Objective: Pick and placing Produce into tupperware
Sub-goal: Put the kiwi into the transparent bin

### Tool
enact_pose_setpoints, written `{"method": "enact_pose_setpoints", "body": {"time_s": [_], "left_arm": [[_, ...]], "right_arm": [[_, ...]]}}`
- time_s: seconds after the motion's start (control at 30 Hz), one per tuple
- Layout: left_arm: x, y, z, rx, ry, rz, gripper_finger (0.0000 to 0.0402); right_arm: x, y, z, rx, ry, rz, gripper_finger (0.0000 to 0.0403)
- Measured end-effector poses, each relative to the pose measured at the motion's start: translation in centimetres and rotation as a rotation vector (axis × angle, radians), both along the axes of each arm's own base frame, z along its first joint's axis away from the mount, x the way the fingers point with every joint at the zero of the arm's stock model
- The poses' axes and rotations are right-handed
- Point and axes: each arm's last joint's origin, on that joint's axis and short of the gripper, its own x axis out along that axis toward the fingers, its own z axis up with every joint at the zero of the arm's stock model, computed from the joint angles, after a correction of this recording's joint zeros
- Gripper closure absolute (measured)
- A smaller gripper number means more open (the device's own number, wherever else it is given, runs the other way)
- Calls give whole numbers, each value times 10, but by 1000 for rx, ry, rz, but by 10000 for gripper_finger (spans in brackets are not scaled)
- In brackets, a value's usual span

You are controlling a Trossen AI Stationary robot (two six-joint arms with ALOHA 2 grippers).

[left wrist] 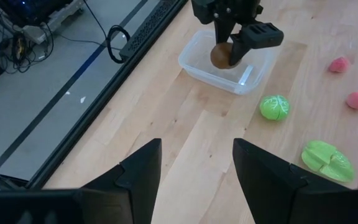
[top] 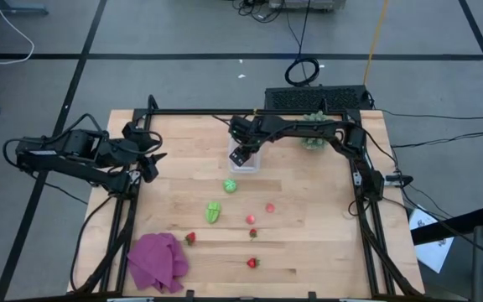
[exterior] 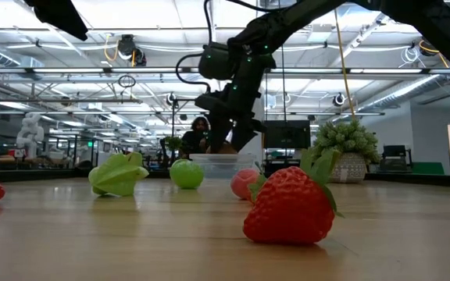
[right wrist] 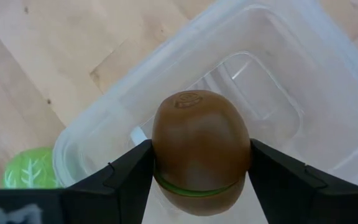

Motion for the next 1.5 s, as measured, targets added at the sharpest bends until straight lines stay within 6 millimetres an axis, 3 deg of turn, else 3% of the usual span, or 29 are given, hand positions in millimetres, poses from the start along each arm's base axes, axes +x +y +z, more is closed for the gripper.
{"method": "enact_pose_setpoints", "body": {"time_s": [1.5], "left_arm": [[0, 0, 0, 0, 0, 0, 197]], "right_arm": [[-2, -5, 0, 32, -15, 33, 162]]}}
